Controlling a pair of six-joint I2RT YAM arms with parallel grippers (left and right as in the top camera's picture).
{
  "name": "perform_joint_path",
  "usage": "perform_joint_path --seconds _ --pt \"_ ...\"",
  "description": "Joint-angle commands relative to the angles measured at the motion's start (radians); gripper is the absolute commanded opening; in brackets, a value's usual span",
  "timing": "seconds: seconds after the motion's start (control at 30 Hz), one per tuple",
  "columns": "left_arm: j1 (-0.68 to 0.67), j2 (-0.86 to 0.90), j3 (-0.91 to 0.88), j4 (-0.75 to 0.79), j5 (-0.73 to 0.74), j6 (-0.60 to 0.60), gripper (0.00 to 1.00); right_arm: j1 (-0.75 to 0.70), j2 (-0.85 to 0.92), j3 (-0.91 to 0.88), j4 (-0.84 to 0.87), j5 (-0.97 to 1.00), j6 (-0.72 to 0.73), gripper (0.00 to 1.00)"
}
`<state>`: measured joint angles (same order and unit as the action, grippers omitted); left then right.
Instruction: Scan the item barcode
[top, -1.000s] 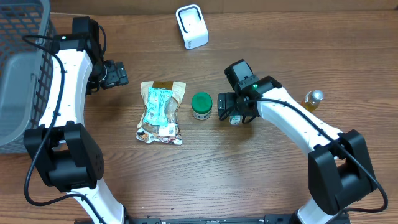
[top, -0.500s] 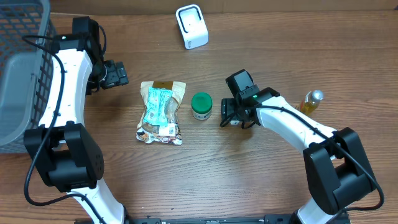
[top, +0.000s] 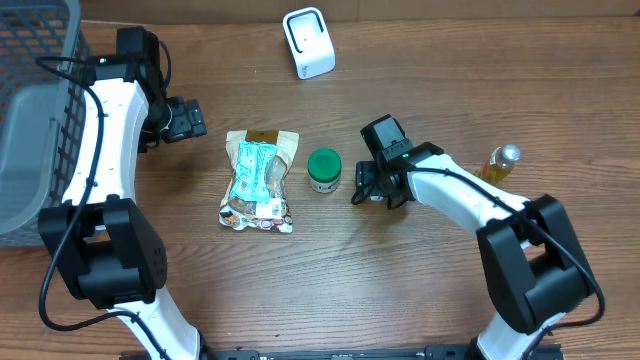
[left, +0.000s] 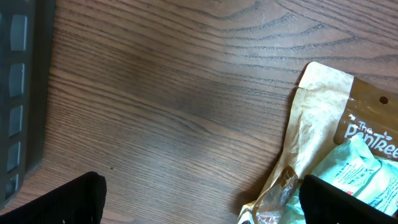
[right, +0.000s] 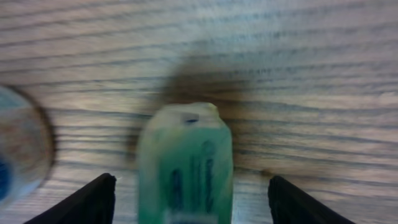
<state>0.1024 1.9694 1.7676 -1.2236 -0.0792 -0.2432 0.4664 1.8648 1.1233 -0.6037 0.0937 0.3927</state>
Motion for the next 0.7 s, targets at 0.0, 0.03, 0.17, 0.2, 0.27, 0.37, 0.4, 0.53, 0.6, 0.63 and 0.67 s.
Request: perform_joint_path --seconds 0.0,0.03,0.17,0.2,0.27,0.37,0.4,0.53,0.6,0.63,0.67 --pt "-0.005 -0.01 0.015 0.002 -0.006 0.012 0.99 -0.002 0.017 -0.006 0.005 0.011 0.004 0.67" --pt "-0.005 -0.01 0.015 0.001 -0.006 0.012 1.0 -0.002 0.017 -0.006 0.005 0.011 0.004 0.62" --pt "-0.005 -0.01 0.015 0.002 -0.006 0.012 1.0 -0.002 0.017 -0.006 0.005 0.011 0.003 0.27" --pt "-0.005 -0.01 0.015 0.001 -0.006 0.012 0.99 -0.002 0.017 -0.006 0.005 0.011 0.003 0.17" --pt "-0.005 -0.01 0.015 0.002 -0.006 0.012 1.0 -0.002 0.017 -0.006 0.008 0.011 0.0 0.04" --pt "-0.005 -0.01 0.015 0.002 -0.006 0.012 1.0 -0.002 0.017 -0.006 0.005 0.011 0.0 0.06" --pt "-0.005 -0.01 0.015 0.001 -0.006 0.012 1.0 -0.002 0.017 -0.006 0.003 0.011 0.0 0.34" --pt "-0.005 -0.01 0.015 0.001 -0.006 0.012 0.99 -0.003 0.017 -0.006 0.027 0.046 -0.001 0.66" --pt "-0.005 -0.01 0.015 0.001 -0.006 0.012 1.0 -0.004 0.017 -0.006 0.055 0.072 -0.004 0.67" --pt "-0.005 -0.01 0.015 0.002 -0.006 0.012 1.0 -0.004 0.017 -0.006 0.071 0.084 -0.004 0.66" --pt "-0.005 -0.01 0.015 0.001 -0.006 0.012 0.99 -0.004 0.017 -0.006 0.082 0.09 -0.004 0.64"
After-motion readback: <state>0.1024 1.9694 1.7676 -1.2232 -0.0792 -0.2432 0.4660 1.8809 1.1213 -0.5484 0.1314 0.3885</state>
